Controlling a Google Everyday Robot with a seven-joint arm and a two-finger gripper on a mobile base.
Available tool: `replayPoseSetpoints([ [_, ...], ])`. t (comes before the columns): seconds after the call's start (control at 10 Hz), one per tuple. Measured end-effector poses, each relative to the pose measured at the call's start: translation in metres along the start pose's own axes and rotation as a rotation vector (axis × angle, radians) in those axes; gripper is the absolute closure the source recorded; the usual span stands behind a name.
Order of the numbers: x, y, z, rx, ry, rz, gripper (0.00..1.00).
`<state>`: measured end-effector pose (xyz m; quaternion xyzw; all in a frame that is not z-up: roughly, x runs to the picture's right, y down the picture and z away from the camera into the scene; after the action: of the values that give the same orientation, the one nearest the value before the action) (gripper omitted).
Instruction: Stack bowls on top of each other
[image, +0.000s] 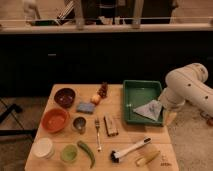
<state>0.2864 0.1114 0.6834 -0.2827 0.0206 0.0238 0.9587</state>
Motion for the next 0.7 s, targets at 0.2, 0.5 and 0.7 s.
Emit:
replayPoseSetpoints([
  [0.2,0.000,0.000,0.000,0.000,0.000,0.000,0.20],
  [0.5,-0.001,-0.001,-0.001,0.007,-0.008,0.002,0.20],
  [0.7,-0.015,-0.012,-0.005,0.030,-0.049,-0.001,0.20],
])
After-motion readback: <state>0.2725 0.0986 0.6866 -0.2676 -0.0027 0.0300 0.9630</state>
